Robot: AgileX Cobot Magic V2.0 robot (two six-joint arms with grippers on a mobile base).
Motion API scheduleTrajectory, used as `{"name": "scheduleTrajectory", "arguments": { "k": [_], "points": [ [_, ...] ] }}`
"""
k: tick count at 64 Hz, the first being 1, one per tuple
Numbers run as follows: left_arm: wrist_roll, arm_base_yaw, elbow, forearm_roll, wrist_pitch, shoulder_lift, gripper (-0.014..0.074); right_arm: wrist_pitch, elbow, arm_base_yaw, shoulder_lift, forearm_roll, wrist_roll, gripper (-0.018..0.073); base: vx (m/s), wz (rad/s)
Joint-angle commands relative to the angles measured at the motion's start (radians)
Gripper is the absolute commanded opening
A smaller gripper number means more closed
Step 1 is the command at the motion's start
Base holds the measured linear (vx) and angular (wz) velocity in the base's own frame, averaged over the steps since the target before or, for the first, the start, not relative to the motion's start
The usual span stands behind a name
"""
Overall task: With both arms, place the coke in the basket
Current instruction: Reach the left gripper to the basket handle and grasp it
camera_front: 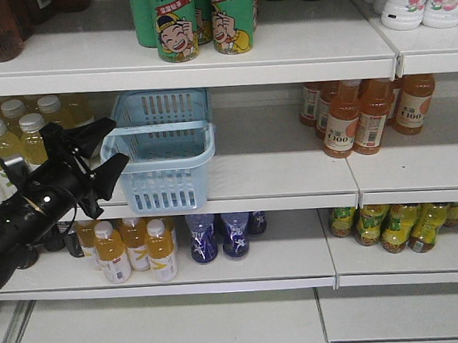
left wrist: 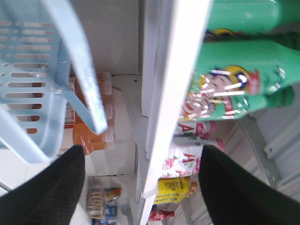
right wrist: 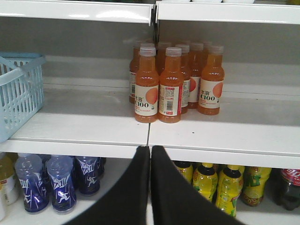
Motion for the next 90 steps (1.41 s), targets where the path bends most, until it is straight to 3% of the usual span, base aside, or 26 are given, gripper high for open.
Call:
{"name": "scheduleTrajectory", "arguments": {
  "k": [1,20,50,63,70,90],
  "points": [
    [-0.047,-0.005,-0.07,-0.045,-0.14,0.023,0.0501,-0.066,0.006,-0.007,-0.013,-0.014,-0.006,-0.0005,0.0,0.0],
    [-0.068,-0.005,-0.204,-0.063,-0.117,0.122,0.0501,-0.066,0.006,-0.007,-0.013,-0.014,-0.006,-0.0005,0.0,0.0],
    [-0.087,-0.005,-0.307,-0.07,0.072,0.132,0.0499,-0.066,0.006,-0.007,-0.013,-0.014,-0.006,-0.0005,0.0,0.0],
    [-0.089,-0.005,-0.307,-0.088,0.091,0.132,0.0464,-0.066,0.006,-0.007,-0.013,-0.014,-0.006,-0.0005,0.0,0.0],
    [-0.089,-0.005,-0.307,-0.089,0.09,0.132,0.0389,-0.066,0.006,-0.007,-0.013,-0.014,-0.006,-0.0005,0.0,0.0],
    [-0.088,-0.005,-0.306,-0.087,0.123,0.132,0.0,-0.066,0.006,-0.007,-0.013,-0.014,-0.006,-0.0005,0.0,0.0]
  ]
}}
